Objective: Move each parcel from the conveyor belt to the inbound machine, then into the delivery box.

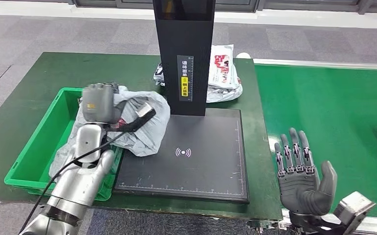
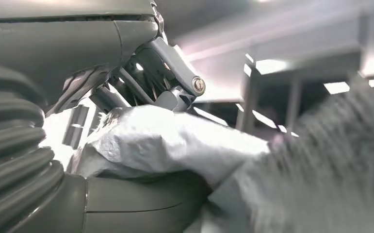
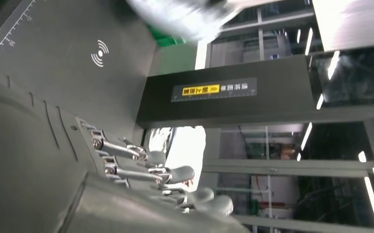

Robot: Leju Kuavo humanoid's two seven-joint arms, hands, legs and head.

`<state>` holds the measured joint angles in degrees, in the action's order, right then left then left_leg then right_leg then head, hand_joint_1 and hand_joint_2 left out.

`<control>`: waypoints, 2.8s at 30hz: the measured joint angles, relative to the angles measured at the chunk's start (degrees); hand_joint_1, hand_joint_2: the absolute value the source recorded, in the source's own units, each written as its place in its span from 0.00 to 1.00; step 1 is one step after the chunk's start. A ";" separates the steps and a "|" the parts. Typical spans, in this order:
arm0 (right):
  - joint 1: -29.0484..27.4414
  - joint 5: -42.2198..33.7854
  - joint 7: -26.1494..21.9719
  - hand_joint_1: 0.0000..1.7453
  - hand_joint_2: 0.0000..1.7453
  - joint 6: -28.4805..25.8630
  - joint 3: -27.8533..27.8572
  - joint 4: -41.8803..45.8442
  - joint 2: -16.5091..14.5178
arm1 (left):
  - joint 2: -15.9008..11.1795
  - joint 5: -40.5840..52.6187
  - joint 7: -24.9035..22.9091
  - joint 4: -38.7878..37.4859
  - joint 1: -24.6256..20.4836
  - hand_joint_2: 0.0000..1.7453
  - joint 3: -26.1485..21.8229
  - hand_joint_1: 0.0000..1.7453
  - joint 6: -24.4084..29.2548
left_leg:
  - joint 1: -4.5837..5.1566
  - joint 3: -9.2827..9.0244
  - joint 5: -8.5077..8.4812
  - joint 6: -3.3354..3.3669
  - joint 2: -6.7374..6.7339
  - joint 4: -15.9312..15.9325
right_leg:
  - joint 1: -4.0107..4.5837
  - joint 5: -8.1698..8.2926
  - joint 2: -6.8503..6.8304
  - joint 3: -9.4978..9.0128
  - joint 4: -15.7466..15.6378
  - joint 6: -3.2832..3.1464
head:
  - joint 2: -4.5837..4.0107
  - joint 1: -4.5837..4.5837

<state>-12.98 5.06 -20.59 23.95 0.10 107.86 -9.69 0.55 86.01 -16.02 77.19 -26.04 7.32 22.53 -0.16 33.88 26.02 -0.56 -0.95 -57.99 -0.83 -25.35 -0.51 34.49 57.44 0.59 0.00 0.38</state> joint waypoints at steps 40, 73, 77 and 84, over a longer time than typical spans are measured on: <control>-0.17 0.69 0.31 0.00 0.00 1.65 1.89 0.51 -1.72 | -8.29 -1.19 2.72 2.82 -0.28 0.00 -26.51 0.00 -10.74 | -0.05 0.00 -0.01 -0.09 0.09 0.00 | 0.04 -0.07 -0.10 0.02 0.01 -0.09 | 0.00 -0.01; 2.00 -3.19 1.88 0.00 0.00 0.99 4.22 -2.29 -1.30 | -10.36 -55.02 30.49 -8.46 0.09 0.00 -7.15 0.00 -43.01 | -0.04 -0.01 0.02 -0.11 0.08 -0.01 | 0.04 -0.07 -0.09 0.03 0.02 -0.09 | 0.00 -0.01; 1.17 -2.73 2.00 0.00 0.00 0.66 4.39 -2.27 -1.36 | -8.72 -55.72 29.03 -8.40 -1.16 0.00 -7.47 0.00 -35.11 | -0.04 -0.01 0.02 -0.10 0.15 -0.01 | 0.03 -0.07 -0.15 -0.04 0.01 -0.08 | 0.00 -0.01; 1.53 2.44 5.91 0.00 0.00 -2.86 6.44 -2.35 -1.37 | -4.60 -56.95 33.20 0.90 2.49 1.00 -9.51 0.00 -20.43 | -0.01 -0.01 0.07 -0.06 0.08 -0.01 | 0.01 -0.08 -0.09 -0.04 0.00 -0.06 | 0.00 -0.01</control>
<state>-11.45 7.50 -14.68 21.09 6.55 105.51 -11.07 -4.05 29.06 17.18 78.09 -23.56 -2.19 2.10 -0.17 33.87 26.09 -0.62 -0.87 -57.99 -0.82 -25.43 -0.60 34.45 57.44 0.53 0.00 0.38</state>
